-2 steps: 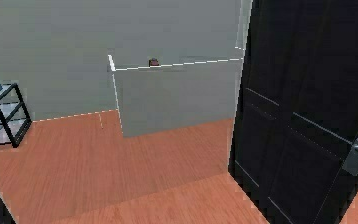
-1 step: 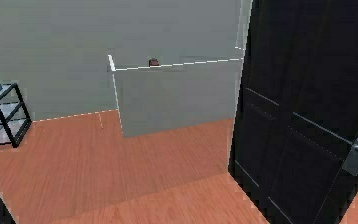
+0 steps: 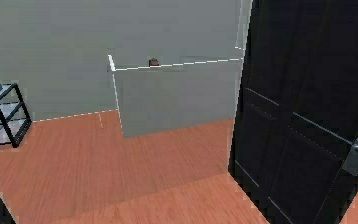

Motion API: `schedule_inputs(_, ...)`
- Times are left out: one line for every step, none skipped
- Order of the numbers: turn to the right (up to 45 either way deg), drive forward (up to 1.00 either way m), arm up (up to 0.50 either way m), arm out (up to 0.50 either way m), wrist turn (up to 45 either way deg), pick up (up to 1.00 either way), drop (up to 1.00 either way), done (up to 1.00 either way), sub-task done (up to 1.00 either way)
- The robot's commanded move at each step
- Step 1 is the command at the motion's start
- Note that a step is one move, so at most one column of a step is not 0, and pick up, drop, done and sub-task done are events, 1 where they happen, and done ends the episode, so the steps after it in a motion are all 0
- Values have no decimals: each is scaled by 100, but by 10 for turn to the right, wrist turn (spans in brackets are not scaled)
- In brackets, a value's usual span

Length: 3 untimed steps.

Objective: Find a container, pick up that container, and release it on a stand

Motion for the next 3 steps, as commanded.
schedule_inputs(0, 0, 0, 0, -240, 0, 0, 0, 0)
schedule_inputs(0, 0, 0, -44, 0, 0, 0, 0, 0)
schedule_inputs(-300, 0, 0, 0, 0, 0, 0, 0, 0)
